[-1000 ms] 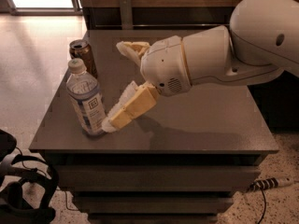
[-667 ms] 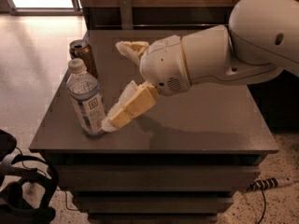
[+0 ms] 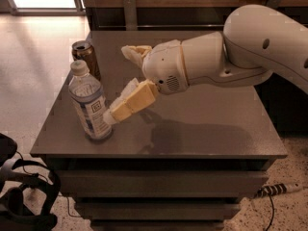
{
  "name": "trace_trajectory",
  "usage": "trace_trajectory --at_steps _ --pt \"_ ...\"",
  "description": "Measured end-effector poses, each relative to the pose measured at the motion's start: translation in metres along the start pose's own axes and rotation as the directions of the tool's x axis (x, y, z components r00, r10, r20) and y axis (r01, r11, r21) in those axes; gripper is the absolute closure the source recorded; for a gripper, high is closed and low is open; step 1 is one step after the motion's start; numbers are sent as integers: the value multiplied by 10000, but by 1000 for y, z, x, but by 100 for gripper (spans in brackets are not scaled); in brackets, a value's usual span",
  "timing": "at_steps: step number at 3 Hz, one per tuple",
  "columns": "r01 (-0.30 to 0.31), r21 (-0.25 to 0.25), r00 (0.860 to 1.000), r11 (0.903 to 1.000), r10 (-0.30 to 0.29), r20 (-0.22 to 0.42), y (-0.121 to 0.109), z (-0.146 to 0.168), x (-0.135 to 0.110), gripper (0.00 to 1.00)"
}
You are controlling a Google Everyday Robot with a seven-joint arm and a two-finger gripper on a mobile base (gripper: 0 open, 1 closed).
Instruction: Pick blue plastic bottle
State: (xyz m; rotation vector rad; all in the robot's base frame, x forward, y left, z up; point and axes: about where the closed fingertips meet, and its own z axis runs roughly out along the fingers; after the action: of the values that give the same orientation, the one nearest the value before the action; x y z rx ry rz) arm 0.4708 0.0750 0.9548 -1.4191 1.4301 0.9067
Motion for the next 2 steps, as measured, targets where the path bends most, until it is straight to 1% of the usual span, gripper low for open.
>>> trace_trajectory --at_steps 1,2 --pt "-296 233 9952 9993 273 943 -12 14 16 0" --pt "-204 332 9880 9992 150 1538 -10 21 21 0"
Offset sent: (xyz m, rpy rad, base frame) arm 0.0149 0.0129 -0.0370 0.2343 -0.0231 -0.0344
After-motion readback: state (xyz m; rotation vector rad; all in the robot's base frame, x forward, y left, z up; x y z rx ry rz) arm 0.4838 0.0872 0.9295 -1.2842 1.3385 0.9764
